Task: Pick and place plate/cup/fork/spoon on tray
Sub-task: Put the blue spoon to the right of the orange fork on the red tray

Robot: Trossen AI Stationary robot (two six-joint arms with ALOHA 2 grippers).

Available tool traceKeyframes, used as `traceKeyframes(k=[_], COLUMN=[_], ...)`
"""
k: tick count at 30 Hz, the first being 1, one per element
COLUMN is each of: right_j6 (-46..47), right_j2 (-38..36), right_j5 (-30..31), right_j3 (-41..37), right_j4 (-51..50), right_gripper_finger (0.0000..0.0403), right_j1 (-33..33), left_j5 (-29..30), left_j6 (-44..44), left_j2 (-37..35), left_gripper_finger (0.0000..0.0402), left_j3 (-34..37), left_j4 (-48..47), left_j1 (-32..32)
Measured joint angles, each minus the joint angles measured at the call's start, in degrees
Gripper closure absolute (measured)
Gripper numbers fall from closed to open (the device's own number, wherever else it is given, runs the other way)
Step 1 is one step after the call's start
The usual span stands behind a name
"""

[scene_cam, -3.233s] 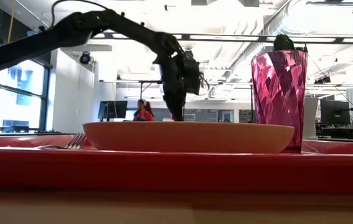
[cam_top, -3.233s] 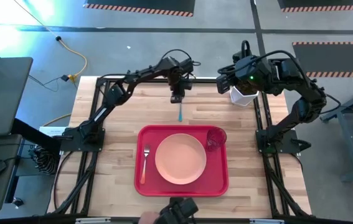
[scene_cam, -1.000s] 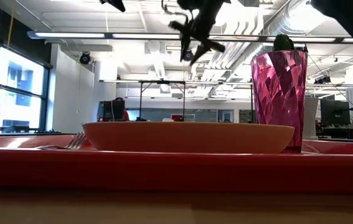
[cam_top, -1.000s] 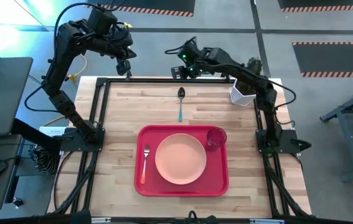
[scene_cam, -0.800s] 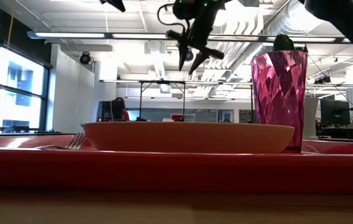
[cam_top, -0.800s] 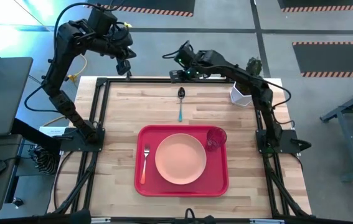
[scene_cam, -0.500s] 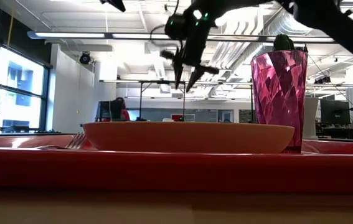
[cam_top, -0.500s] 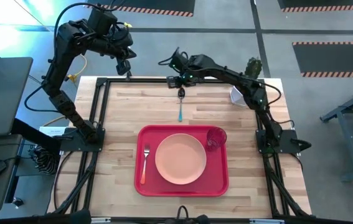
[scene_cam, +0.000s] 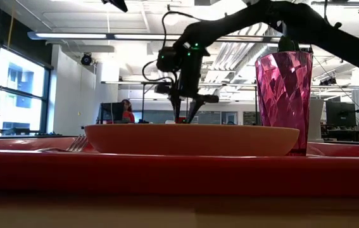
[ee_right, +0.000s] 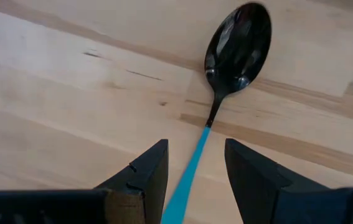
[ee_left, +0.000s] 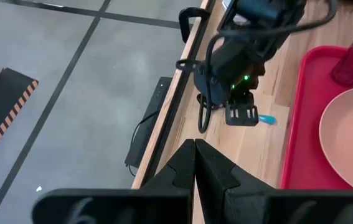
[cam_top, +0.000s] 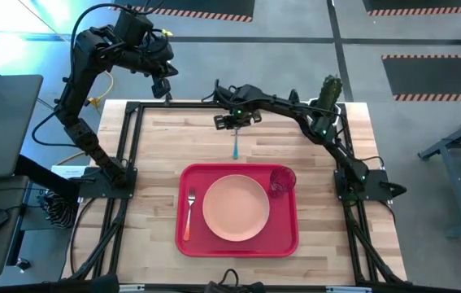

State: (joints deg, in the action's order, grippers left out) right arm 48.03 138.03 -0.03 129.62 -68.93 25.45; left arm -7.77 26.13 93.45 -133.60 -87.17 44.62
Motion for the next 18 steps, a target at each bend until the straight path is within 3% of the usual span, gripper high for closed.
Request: traceKeyframes(k=[18], right_j6=[0.0], right_j2=[5.5], right_j5=[-0.6], right_j3=[0.0], right_j4=[0.1], right_gripper_finger=[0.0253], right_j1=[0.0], left_j5=[0.0], left_j6=[0.0], left_j2=[0.0], left_gripper_finger=[0.0401], left_j3=[0.0], left_j4=[0.0], left_j1=[0.0])
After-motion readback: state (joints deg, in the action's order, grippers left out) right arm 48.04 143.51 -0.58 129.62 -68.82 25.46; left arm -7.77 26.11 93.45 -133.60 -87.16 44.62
